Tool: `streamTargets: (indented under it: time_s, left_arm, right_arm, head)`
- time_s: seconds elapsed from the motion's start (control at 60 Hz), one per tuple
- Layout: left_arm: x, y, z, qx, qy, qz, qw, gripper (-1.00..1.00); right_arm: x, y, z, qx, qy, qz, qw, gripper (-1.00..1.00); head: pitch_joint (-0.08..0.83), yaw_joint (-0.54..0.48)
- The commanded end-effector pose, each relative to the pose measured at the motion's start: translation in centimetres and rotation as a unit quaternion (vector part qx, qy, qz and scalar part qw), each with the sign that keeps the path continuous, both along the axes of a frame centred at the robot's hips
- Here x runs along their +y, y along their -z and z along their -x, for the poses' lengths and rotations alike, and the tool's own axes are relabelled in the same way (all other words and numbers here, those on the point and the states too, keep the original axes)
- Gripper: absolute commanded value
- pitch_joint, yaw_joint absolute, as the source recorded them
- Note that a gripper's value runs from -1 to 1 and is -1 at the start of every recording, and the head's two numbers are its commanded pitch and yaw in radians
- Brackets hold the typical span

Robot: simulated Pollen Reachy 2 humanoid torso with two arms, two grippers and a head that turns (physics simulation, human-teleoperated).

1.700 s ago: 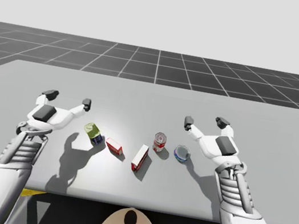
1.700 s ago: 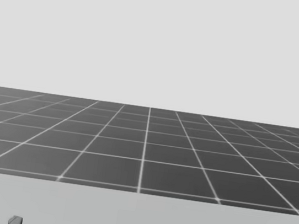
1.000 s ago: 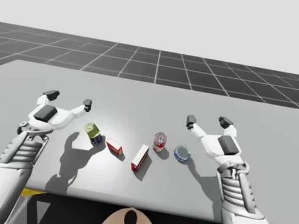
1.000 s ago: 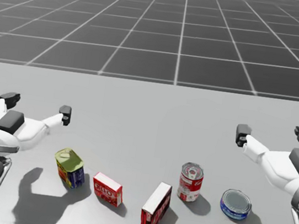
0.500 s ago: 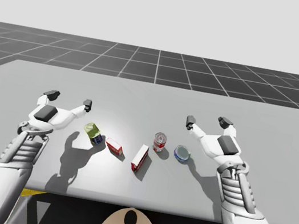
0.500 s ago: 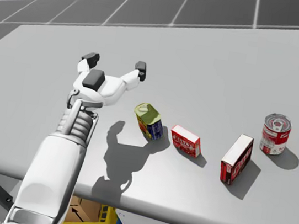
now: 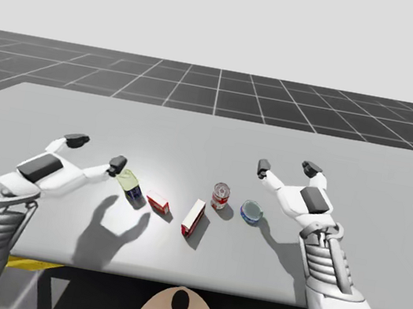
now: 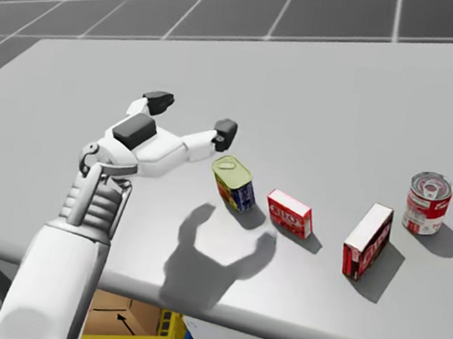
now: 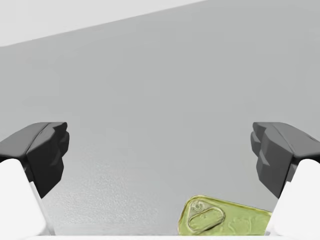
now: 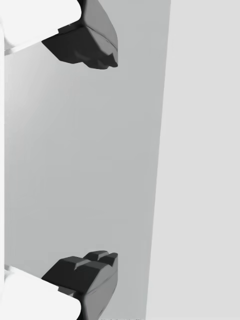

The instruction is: Grasp the can of spam and hold it up.

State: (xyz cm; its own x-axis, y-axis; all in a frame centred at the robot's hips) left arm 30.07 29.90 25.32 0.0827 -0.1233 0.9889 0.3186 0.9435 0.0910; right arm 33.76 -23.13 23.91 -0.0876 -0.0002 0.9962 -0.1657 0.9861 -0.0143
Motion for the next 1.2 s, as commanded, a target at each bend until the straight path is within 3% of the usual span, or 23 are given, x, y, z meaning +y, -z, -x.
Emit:
streamTargets:
  time_s: [0.017, 0.117, 0.317, 0.433, 0.6, 0.917, 1.2]
  left_arm:
    - [1.5, 0.3, 2.1, 0.044, 0.070, 0.005, 0.997, -1.00]
    - [2.4, 1.5, 3.0, 0.061, 0.112, 0.028, 0.991, -1.00]
    - [3.1, 4.7, 3.6, 0.090, 0.126, 0.029, 0.988, -1.00]
    - [2.4, 6.3, 3.6, 0.103, 0.122, 0.009, 0.987, -1.00]
    - [1.4, 7.6, 3.0, 0.113, 0.114, 0.004, 0.987, -1.00]
    - [-0.2, 8.6, 0.1, 0.122, 0.101, -0.025, 0.987, -1.00]
    - [-1.3, 9.2, -2.1, 0.133, 0.085, -0.034, 0.987, -1.00]
  right_arm:
    - [0.0, 0.0, -0.1, -0.002, 0.003, 0.002, 1.0000, -1.00]
    - [0.0, 0.0, -0.1, -0.006, 0.004, 0.004, 1.0000, -1.00]
    - [-0.1, -0.2, -0.1, -0.016, 0.009, 0.005, 0.9998, -1.00]
    - [-0.1, -0.3, -0.1, -0.019, 0.010, 0.007, 0.9998, -1.00]
    - [-0.2, -0.3, 0.0, -0.021, 0.011, 0.007, 0.9997, -1.00]
    - [-0.2, -0.4, 0.1, -0.023, 0.013, 0.007, 0.9996, -1.00]
    - [-0.3, -0.5, 0.2, -0.026, 0.013, 0.006, 0.9996, -1.00]
  head:
    - [0.640, 0.37]
    - [0.644, 0.38]
    - [0.651, 0.38]
    - [0.656, 0.38]
    - [0.659, 0.38]
    - [0.668, 0.38]
    - [0.677, 0.37]
